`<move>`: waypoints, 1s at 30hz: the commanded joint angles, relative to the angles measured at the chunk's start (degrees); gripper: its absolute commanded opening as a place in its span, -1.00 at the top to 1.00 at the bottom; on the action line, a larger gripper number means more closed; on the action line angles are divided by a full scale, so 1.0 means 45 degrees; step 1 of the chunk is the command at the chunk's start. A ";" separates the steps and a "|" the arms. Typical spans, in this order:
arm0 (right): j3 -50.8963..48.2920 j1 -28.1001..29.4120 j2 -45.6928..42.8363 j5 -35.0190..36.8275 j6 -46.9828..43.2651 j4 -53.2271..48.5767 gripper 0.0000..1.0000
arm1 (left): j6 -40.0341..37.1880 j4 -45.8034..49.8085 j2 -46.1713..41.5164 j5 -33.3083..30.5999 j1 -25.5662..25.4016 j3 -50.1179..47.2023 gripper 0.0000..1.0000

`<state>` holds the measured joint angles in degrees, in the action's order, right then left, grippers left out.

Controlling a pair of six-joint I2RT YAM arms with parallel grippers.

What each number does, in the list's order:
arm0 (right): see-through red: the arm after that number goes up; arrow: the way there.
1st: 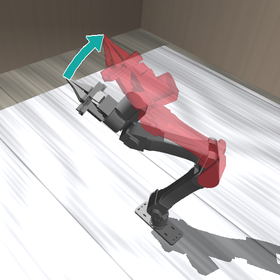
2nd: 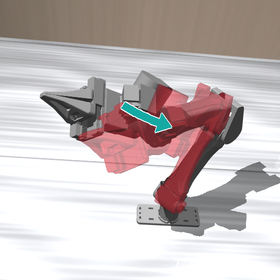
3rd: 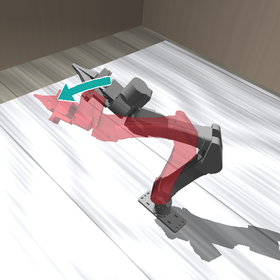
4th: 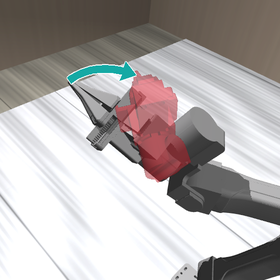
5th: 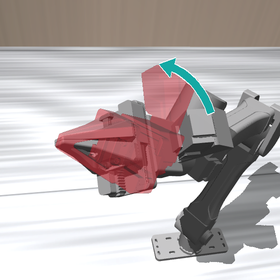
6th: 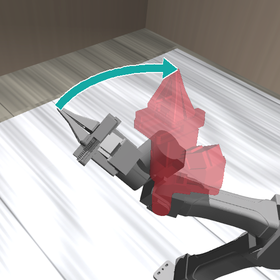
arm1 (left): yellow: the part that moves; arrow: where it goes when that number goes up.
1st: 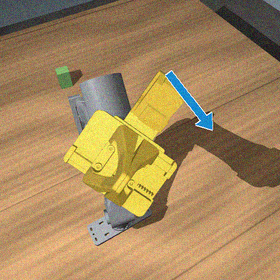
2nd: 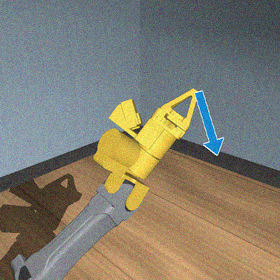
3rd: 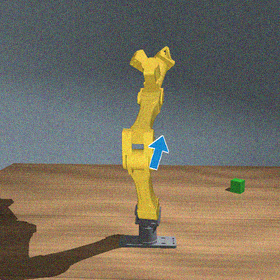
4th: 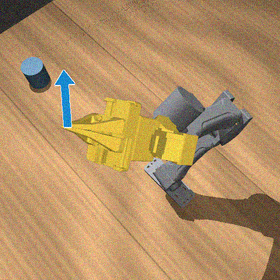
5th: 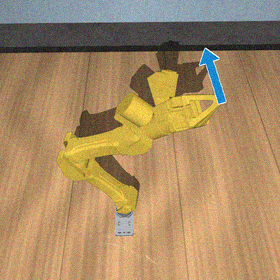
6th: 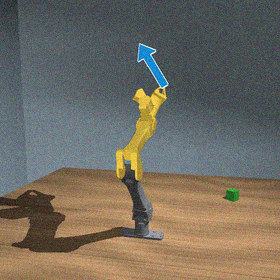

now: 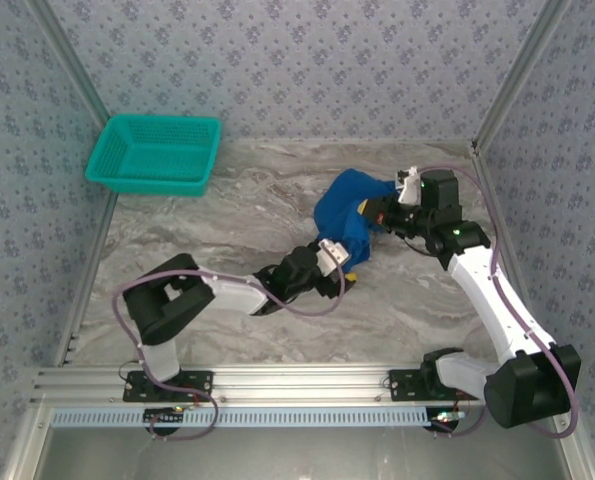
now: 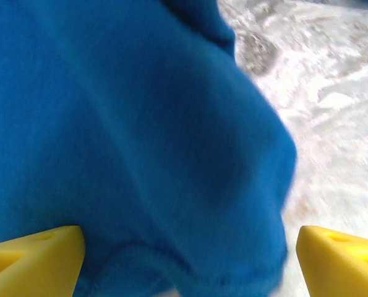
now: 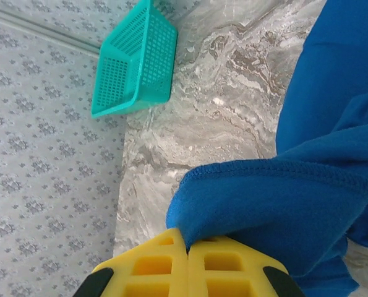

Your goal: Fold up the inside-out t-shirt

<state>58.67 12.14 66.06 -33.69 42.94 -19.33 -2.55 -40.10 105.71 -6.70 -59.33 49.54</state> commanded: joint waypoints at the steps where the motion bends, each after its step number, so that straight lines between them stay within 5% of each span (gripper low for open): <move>1: 0.0126 -0.0275 -0.0113 -0.0064 0.0682 0.0761 1.00 | -0.0252 -0.1908 0.0835 -0.2529 -0.0258 0.0976 -0.55; 7: 0.0902 -0.1106 -0.0134 0.0681 -0.0229 -0.0363 1.00 | -0.0941 -0.3563 -0.0544 -0.2742 -0.0130 0.0069 0.26; 9: 0.1651 -0.1281 -0.0222 0.1763 -0.1006 -0.1114 1.00 | -0.1099 -0.2948 -0.2202 -0.2183 0.0038 -0.0571 0.66; 12: 0.2820 -0.1106 -0.0208 0.2265 -0.1922 -0.0904 1.00 | -0.0624 -0.0712 -0.4872 -0.0538 0.0975 -0.0657 0.95; 16: 0.4619 -0.0325 -0.0237 0.2060 -0.3162 -0.0098 1.00 | -0.1114 0.2898 -0.7821 0.0610 0.2070 0.0747 1.00; 21: 0.6945 0.0944 -0.0670 0.2985 -0.5329 -0.0179 1.00 | -0.2665 0.6839 -1.0165 0.0032 0.2774 0.3355 1.00; 30: 0.9175 0.3332 -0.0150 0.3410 -0.6562 -0.0239 1.00 | -0.4314 1.0045 -1.0492 -0.0714 0.3488 0.7304 1.00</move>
<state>97.21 25.63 64.66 -22.68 17.34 -20.47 -18.00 -1.19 58.67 -6.42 -44.93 78.28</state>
